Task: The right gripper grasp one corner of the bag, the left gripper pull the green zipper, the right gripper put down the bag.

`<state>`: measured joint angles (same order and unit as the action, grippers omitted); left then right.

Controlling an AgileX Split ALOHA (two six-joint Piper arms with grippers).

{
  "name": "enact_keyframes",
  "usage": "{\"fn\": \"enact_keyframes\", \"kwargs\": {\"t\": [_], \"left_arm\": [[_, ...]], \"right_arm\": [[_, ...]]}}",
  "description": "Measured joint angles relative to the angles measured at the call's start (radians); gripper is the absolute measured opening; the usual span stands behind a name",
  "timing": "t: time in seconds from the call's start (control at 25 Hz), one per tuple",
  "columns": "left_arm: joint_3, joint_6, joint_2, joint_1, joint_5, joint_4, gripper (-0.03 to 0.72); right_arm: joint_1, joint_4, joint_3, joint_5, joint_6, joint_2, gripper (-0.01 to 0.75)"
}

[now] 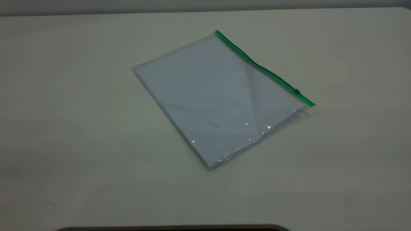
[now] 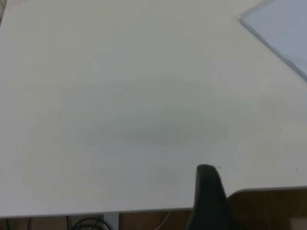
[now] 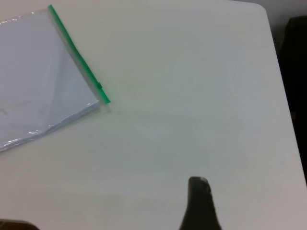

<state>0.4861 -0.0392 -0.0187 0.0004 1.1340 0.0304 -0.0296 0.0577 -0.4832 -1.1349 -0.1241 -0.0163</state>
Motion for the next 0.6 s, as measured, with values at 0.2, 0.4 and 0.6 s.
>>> {"fn": "enact_keyframes", "kwargs": {"t": [0.2,0.4,0.6], "left_arm": [[0.000,0.003,0.000,0.000,0.000,0.000,0.568],[0.000,0.019,0.008,0.000,0.000,-0.001,0.568],[0.017,0.030,0.144,0.000,-0.009,-0.001,0.568]], "right_arm": [[0.000,0.010,0.000,0.000,0.000,0.000,0.591],[0.000,0.016,-0.002,0.003,0.012,0.004,0.591],[0.000,0.030,-0.064,0.030,0.032,0.150,0.591]]}}
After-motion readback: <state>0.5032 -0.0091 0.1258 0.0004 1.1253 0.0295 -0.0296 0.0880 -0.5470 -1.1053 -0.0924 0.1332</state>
